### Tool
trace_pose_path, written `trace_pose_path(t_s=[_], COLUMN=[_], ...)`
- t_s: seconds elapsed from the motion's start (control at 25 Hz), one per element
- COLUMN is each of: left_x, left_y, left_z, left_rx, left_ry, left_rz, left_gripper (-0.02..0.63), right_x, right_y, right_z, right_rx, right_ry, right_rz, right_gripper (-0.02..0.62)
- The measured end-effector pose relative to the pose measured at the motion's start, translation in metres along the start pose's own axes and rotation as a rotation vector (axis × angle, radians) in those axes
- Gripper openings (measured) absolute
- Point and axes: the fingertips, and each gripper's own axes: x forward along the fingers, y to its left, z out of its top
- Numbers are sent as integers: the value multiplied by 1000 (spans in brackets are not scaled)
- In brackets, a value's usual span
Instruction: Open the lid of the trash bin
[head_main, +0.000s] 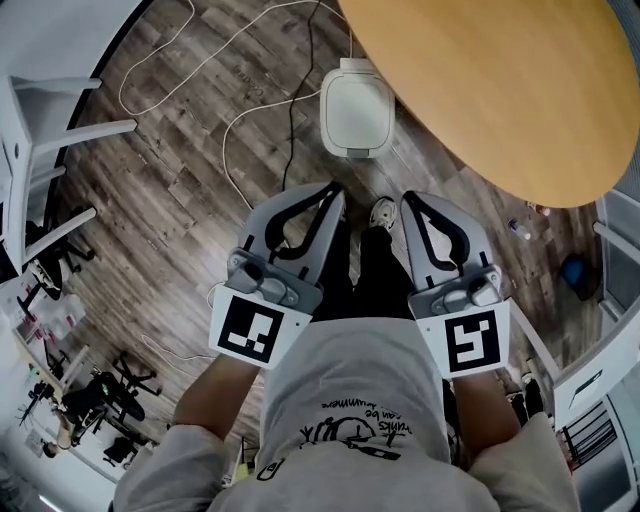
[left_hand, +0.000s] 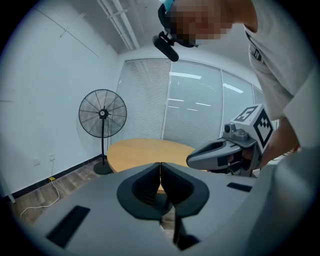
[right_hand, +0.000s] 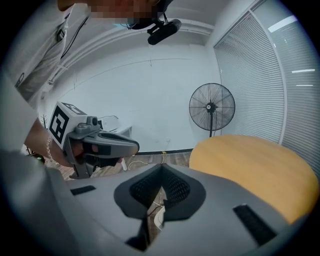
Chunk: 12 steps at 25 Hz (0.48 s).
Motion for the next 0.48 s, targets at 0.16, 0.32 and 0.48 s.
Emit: trace_pose_path(t_s=[0.16,0.32,0.48], left_x=[9,18,23], left_y=[2,7,11], left_z=[-33,-69,-102], left_rx=[-12,-26,-15], left_ry=[25,60,87], left_rz=[-6,0,-4], left_gripper=[20,20,20], right_x=[16,32,48], right_y=[-1,-3,-2], right_z=[-29,-61,-94], right_rx=[-19,-35,-74], right_ry=[25,61,103], right_rz=[2,2,4], right_gripper=[6,6,6])
